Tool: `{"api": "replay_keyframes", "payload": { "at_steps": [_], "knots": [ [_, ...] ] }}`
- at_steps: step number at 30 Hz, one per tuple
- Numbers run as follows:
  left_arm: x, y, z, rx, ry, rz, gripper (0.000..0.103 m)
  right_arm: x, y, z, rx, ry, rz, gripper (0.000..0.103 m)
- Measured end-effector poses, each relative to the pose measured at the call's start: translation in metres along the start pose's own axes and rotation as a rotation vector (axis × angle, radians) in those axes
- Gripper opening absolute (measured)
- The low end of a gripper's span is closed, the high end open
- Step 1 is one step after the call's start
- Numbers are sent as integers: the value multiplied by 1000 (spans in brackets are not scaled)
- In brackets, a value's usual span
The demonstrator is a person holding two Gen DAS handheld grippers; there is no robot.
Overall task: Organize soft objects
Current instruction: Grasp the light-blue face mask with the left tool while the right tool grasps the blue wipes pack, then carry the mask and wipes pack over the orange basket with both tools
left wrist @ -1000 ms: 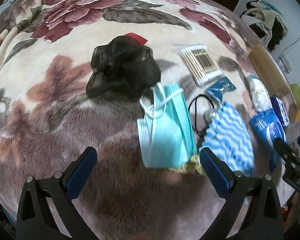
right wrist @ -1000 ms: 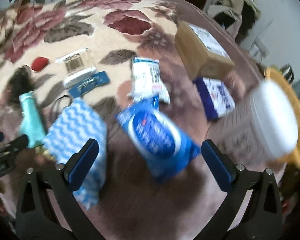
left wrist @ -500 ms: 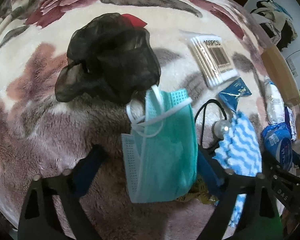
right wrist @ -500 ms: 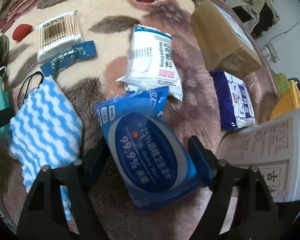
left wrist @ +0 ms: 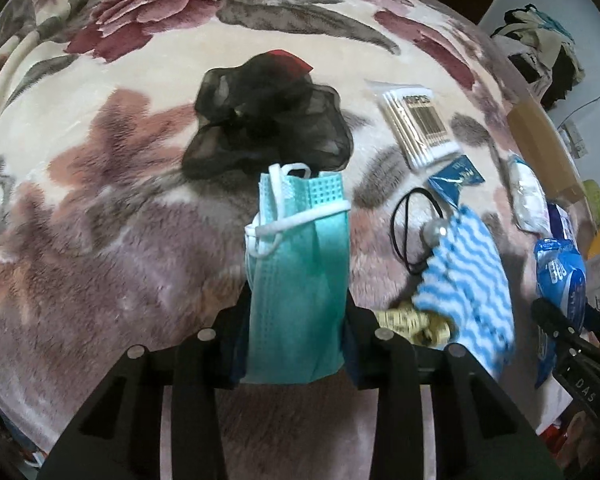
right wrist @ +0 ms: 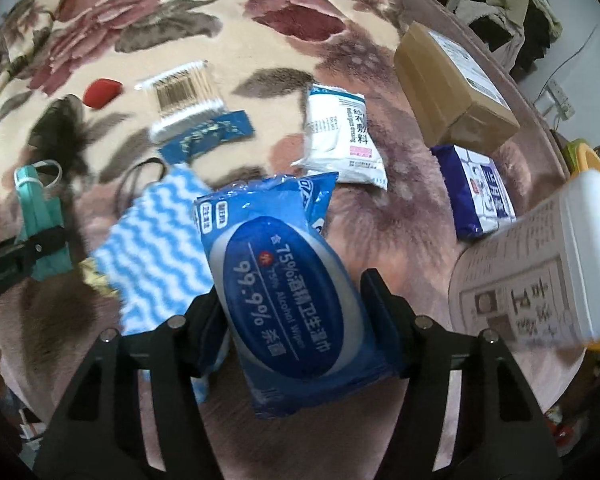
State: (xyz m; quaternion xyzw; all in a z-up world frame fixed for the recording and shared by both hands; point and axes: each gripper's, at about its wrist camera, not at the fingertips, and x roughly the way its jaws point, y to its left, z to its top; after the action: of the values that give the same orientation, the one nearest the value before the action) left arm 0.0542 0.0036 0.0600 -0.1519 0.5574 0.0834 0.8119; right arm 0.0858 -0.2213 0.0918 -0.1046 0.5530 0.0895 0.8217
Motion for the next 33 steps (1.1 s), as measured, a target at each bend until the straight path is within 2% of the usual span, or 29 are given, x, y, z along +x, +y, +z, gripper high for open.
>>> {"api": "replay_keyframes", "payload": {
  "at_steps": [7,21,33],
  "knots": [
    [-23,-2,-14,25,-11,-14,38,-21,2,-13,32,-20,25,64],
    [-70,-26,-25,91,-75,-30,38,-69,-18,-17,76,-106,11,64],
    [-93,-69,-25,165,-117,-47,38,-102,-42,-18,111,-174,0,64]
  ]
}}
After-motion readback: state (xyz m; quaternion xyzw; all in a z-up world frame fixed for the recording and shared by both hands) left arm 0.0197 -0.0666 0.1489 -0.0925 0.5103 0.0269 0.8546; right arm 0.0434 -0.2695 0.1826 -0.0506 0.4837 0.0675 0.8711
